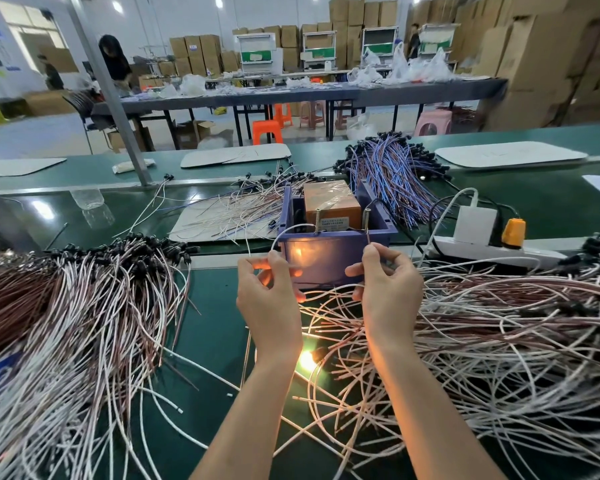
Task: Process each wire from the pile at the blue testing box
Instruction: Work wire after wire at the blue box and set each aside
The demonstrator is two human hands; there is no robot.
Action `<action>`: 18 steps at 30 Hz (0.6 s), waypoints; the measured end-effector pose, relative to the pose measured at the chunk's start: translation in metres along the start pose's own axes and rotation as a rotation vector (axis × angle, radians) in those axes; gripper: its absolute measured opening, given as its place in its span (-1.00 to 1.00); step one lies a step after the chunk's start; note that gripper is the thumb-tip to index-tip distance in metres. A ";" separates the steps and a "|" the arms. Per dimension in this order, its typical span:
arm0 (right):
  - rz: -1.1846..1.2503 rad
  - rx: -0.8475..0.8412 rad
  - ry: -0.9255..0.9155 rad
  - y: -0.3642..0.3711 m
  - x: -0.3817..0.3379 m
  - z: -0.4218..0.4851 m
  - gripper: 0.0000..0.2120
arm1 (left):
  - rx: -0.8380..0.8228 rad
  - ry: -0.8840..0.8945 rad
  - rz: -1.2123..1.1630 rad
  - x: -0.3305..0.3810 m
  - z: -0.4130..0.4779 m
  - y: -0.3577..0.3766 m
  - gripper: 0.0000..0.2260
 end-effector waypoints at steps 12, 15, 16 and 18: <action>-0.080 -0.010 0.001 -0.003 0.002 -0.005 -0.94 | 0.014 -0.080 -0.111 0.004 0.006 -0.005 -0.83; -0.197 -0.182 -0.056 -0.001 -0.008 -0.016 -0.93 | -0.006 -0.064 -0.162 0.019 0.006 -0.006 -0.82; -0.242 -0.252 -0.078 0.000 -0.015 -0.019 -0.93 | -0.018 -0.061 -0.177 0.025 0.005 -0.006 -0.81; -0.323 -0.350 -0.148 -0.002 -0.037 -0.024 -0.93 | -0.064 -0.076 -0.212 0.039 0.003 -0.005 -0.82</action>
Point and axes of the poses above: each hand's wrist, its own z-axis towards the middle knuckle, its own y-axis out of the palm, x = y × z, the point moved 4 cm from there along z, towards the middle knuckle, and after that the axes turned 3 degrees about -z, right-handed, at the moved point
